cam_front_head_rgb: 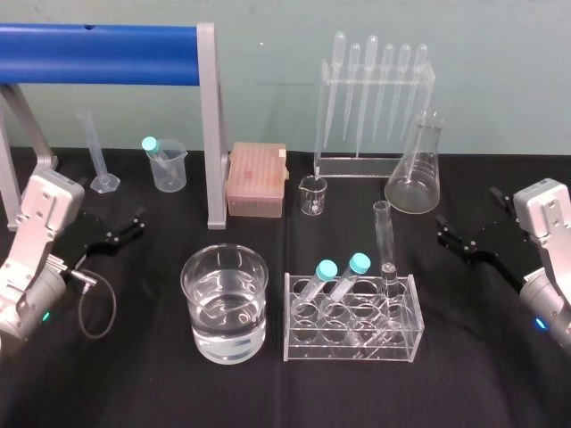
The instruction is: Hold the test tube with one hand and immerse one end into the beaker, then return it to the test tube rack.
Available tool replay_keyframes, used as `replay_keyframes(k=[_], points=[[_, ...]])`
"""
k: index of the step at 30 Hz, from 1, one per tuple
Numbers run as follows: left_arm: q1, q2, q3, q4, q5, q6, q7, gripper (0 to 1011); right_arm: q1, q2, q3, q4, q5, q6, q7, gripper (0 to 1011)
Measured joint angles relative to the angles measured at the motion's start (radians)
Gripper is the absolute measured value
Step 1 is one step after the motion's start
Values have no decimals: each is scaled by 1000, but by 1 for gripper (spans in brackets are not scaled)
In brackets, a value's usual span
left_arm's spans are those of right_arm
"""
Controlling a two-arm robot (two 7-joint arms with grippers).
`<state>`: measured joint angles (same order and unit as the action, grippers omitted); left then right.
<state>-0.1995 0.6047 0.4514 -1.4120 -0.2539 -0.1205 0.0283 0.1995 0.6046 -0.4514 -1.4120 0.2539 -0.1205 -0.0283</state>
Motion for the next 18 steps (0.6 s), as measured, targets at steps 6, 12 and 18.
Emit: replay_keyframes(k=[6,12,18], points=[[0,0,0,0,0,0,0,1000,0,0,0,0,0,0,0,1000],[0,0,0,0,0,0,0,1000,0,0,0,0,0,0,0,1000],[0,0,0,0,0,0,0,1000,0,0,0,0,0,0,0,1000]])
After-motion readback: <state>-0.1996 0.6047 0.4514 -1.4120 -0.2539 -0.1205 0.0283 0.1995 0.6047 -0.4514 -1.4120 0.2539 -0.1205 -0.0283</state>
